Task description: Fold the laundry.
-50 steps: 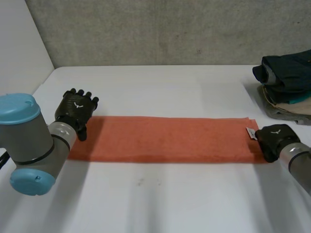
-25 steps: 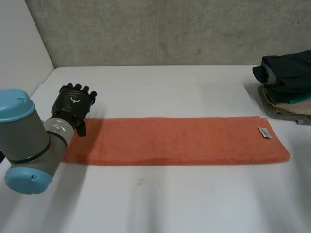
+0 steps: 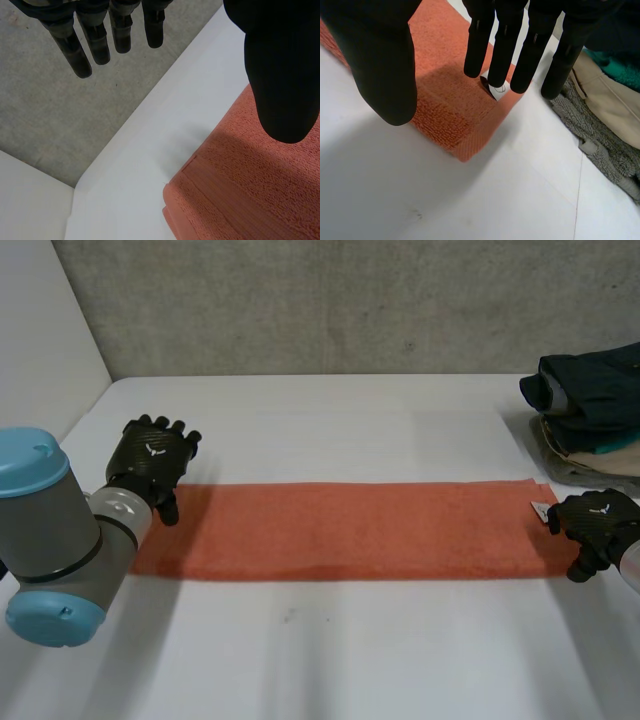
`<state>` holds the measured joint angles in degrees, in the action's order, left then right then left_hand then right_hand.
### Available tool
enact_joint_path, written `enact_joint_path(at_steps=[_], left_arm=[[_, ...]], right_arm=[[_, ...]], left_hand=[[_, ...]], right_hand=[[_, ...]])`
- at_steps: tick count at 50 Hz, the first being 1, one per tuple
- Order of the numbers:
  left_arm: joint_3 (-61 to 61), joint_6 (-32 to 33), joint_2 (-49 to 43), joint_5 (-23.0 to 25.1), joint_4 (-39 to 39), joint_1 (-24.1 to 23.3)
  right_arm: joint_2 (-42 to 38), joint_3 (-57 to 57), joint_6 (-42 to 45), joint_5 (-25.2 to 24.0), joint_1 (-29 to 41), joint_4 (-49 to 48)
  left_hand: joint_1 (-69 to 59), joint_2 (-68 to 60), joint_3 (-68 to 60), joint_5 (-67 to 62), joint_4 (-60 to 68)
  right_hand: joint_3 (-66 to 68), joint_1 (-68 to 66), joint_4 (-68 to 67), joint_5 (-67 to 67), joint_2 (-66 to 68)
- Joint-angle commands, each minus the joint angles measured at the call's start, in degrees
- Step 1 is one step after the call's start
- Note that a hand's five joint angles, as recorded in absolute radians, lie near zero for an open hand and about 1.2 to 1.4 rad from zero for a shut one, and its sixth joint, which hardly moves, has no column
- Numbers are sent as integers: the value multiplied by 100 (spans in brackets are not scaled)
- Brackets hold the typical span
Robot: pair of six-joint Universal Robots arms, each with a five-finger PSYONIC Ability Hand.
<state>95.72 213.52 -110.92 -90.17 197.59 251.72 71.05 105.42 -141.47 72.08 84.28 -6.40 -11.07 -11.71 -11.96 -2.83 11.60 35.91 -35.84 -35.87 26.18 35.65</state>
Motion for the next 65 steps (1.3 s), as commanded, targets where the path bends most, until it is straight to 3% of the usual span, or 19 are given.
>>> enact_joint_path(at_steps=[1,5,6,7,9,17,24,27,31,32,34,35,38,44,52,65], left_arm=[[-1,-4,-9,0,8,0],[-1,-4,-18,0,8,0],[-1,-4,-18,8,8,0],[-1,-4,-18,0,8,0],[-1,-4,-18,0,8,9],[43,-4,43,0,8,0],[52,-4,114,0,8,9],[52,-4,131,0,8,9],[52,-4,228,0,8,27],[52,-4,237,-9,8,35],[52,-12,263,-9,8,36],[52,-12,272,-9,8,36],[60,-12,272,-9,8,27],[87,-12,263,-9,8,-17],[96,-292,263,-9,-18,-61],[87,-628,272,17,-54,-61]], right_arm=[[-292,-91,15,17,-9,-238],[-398,-118,23,17,-8,-335],[-425,-126,23,17,-8,-370],[-468,-135,23,26,-17,-466],[-486,-135,23,26,-17,-520],[-302,-170,155,474,-641,-599],[85,-407,1209,659,-1133,-520],[120,-557,1324,773,-1011,-511],[330,-759,817,852,-29,-485],[374,-759,719,835,96,-467],[515,-707,290,800,394,-406],[576,-672,165,773,439,-388],[709,-470,-213,589,449,-344],[700,-48,-161,79,370,-291],[350,348,-109,-500,-324,-265],[-196,260,-29,-686,-580,-397]], left_hand=[[107,171,196,283,-160],[107,171,196,283,-160],[107,171,196,283,-160],[107,171,196,283,-160],[107,171,196,283,-160],[107,171,196,283,-160],[107,171,196,283,-160],[107,171,196,283,-160],[107,171,196,283,-160],[107,171,196,283,-160],[107,171,196,283,-160],[107,171,196,283,-160],[107,171,196,283,-160],[107,171,196,283,-160],[107,171,196,283,-160],[107,171,196,283,-160]], right_hand=[[898,-905,-903,872,925],[1569,-1576,-1573,1542,1595],[2055,-2062,-2059,2029,2081],[3509,-3515,-3513,3482,3535],[4406,-4413,-4410,4379,4432],[4409,-4416,-4413,4382,4435],[4409,-4416,-4413,4382,4435],[4409,-4416,-4413,4382,4435],[4409,-4416,-4413,4382,4435],[4115,-4122,-4119,4089,4141],[-1173,1166,1169,-1199,-1147],[-1536,1529,1532,-1563,-1510],[-1607,1600,1603,-1633,-1581],[-1490,1483,1486,-1516,-1464],[-684,677,680,-710,-658],[58,-65,-62,31,84]])
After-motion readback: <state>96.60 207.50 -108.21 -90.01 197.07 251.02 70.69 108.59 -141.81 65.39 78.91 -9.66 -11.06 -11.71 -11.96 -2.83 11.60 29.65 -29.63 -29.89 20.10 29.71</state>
